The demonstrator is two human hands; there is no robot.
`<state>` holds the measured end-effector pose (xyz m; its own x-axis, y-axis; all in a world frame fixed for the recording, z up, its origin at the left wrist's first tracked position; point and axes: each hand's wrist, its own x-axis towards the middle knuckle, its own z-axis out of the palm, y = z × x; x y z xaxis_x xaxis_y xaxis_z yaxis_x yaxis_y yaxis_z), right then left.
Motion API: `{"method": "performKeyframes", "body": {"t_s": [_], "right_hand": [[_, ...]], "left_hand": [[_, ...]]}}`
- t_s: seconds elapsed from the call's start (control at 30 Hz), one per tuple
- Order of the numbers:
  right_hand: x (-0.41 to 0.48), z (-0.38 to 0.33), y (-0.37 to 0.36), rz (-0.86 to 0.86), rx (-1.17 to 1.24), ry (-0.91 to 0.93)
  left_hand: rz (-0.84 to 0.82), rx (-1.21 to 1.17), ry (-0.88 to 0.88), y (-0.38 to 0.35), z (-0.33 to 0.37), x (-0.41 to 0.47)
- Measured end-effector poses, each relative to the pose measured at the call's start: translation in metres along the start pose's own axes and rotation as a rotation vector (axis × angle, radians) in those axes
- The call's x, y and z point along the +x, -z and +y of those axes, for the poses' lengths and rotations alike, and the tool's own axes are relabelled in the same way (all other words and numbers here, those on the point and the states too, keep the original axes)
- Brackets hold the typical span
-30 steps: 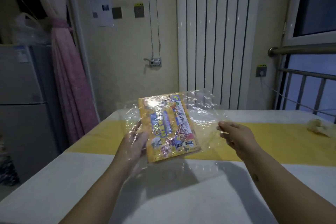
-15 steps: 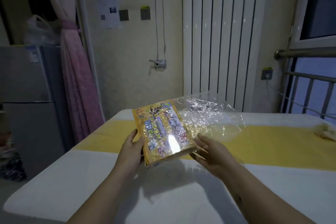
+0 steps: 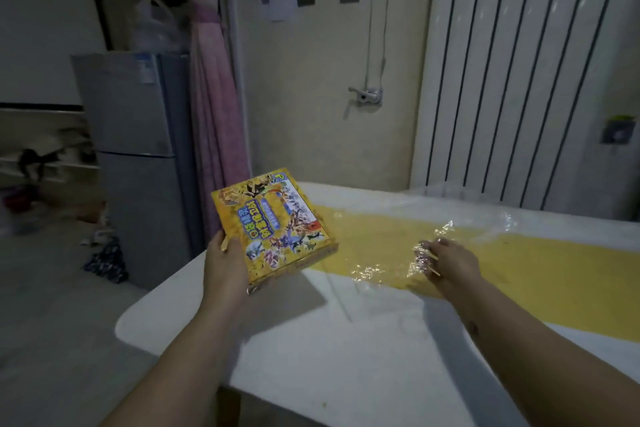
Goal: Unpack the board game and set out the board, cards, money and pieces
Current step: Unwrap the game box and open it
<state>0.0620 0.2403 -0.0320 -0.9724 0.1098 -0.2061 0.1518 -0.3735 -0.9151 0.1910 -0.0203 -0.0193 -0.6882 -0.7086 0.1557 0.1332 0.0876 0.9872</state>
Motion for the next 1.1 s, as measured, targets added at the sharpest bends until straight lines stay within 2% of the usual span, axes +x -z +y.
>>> {"method": "performKeyframes", "body": {"t_s": [0.27, 0.4, 0.47, 0.5, 0.57, 0.67, 0.73, 0.9, 0.97, 1.03, 1.1], "right_hand": [[0.037, 0.050, -0.090, -0.205, -0.215, -0.094], [0.054, 0.056, -0.104, -0.009, -0.472, 0.024], [0.049, 0.055, -0.102, 0.071, -0.701, 0.195], [0.043, 0.057, -0.101, 0.035, -0.822, 0.310], [0.029, 0.066, -0.100, -0.174, -1.156, 0.436], [0.014, 0.087, -0.101, -0.493, -1.723, 0.391], [0.016, 0.095, -0.106, -0.562, -1.861, 0.460], [0.043, 0.094, -0.121, -0.663, -1.779, 0.496], [0.043, 0.089, -0.115, -0.636, -1.681, 0.524], [0.034, 0.077, -0.102, -0.558, -1.416, 0.522], [0.020, 0.061, -0.081, -0.470, -1.012, 0.439]], "left_hand": [[0.051, -0.002, 0.058, 0.031, -0.003, 0.040], [0.062, -0.026, 0.086, 0.035, -0.009, 0.049], [0.069, -0.060, 0.117, 0.036, -0.013, 0.051], [0.064, -0.080, 0.132, 0.036, -0.015, 0.051], [0.050, -0.105, 0.157, 0.034, -0.017, 0.048], [0.029, -0.170, 0.178, 0.027, -0.018, 0.045], [0.015, -0.217, 0.189, 0.022, -0.018, 0.043], [-0.016, -0.320, 0.184, 0.008, -0.019, 0.041], [-0.032, -0.339, 0.193, 0.004, -0.018, 0.038], [-0.055, -0.344, 0.198, 0.002, -0.017, 0.033], [-0.077, -0.330, 0.203, -0.004, -0.015, 0.025]]}}
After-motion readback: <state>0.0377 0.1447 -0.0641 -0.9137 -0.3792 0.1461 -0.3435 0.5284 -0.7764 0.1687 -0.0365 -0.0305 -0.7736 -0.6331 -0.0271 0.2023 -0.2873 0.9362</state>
